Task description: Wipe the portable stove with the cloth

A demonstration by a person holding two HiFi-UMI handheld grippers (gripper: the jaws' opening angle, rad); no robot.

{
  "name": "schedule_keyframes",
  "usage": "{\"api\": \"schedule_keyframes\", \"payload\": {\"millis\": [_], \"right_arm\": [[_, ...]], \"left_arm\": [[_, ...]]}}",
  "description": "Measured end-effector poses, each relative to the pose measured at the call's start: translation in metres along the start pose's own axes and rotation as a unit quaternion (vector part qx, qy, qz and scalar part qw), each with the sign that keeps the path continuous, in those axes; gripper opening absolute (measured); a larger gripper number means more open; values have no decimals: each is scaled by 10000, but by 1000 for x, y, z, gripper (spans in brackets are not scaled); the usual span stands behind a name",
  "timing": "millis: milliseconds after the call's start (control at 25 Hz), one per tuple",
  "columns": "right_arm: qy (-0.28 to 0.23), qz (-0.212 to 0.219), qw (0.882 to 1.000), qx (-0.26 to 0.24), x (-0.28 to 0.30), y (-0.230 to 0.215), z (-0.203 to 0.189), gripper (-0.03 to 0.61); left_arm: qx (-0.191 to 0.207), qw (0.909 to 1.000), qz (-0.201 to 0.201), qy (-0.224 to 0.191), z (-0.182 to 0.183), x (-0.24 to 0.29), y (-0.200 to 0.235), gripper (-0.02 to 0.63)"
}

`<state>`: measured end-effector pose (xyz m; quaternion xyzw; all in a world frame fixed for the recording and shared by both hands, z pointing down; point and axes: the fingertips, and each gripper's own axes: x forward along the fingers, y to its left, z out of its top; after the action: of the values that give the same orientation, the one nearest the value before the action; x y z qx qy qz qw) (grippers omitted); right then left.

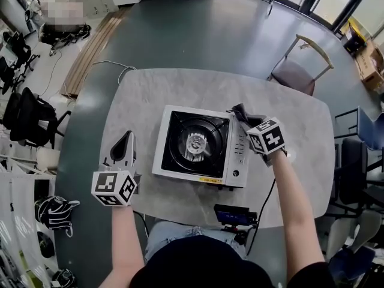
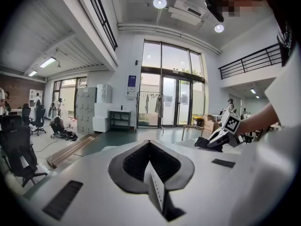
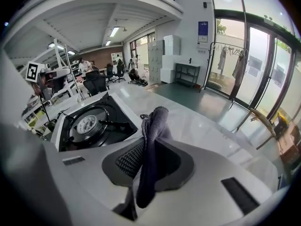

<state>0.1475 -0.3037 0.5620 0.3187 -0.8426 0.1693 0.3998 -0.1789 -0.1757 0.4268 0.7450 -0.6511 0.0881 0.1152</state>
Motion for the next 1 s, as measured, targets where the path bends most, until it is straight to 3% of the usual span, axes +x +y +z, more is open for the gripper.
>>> {"api": "schedule_keyframes", "payload": {"millis": [160,400,1000], "right_arm": [[34,331,9991,280,1,15,-5,66],[223,461,9985,-175,-4,32,-14,66],[307,436,9975,-469,-25,73,-43,66]], "left_arm": [[-203,9997,-121,-115,6,2,-6,11],[-261,9992,-258,-177,13,1,-12,11],[-103,9987,-359,-335,26,-23,-28,11]]}}
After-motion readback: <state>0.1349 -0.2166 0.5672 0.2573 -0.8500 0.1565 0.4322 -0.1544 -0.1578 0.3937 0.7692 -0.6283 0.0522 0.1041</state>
